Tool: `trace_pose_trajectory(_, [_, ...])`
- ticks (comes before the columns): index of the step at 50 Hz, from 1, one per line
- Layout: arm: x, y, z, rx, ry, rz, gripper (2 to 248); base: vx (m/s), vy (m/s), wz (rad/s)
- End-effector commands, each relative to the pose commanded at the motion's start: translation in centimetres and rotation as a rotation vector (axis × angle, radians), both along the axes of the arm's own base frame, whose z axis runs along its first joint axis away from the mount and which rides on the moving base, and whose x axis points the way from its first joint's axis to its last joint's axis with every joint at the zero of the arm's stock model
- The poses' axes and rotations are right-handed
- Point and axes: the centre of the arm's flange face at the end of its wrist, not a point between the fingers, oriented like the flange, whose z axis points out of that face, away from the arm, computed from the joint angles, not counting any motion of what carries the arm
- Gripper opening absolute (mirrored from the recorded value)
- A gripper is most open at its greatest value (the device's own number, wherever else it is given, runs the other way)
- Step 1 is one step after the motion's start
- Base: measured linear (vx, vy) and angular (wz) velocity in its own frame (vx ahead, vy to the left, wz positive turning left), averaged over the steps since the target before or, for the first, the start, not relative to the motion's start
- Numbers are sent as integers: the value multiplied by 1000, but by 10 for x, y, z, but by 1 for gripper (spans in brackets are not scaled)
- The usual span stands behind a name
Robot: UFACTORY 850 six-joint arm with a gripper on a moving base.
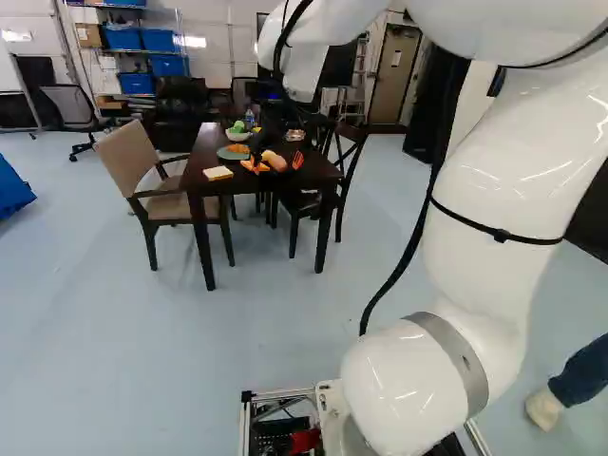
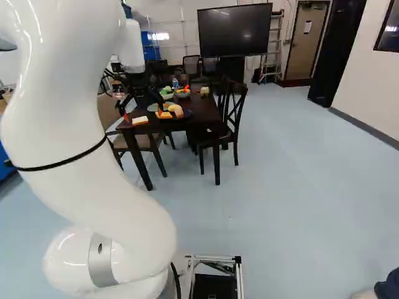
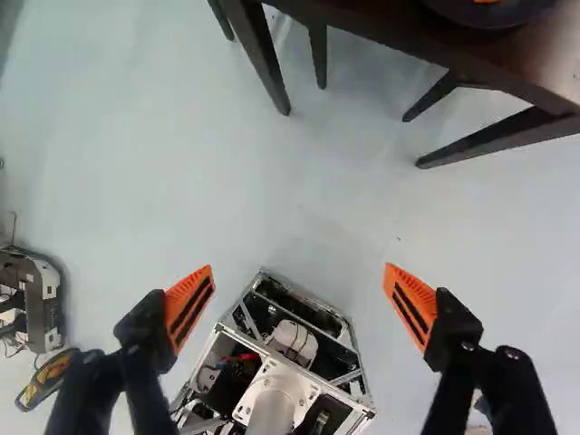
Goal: Move the croissant to the empty plate
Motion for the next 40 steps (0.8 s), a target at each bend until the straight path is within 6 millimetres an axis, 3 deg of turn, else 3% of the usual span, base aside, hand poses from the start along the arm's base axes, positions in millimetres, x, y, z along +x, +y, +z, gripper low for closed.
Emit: trace_pose_trajectory(40, [0, -1, -2, 0, -6, -5, 247, -1, 0, 0])
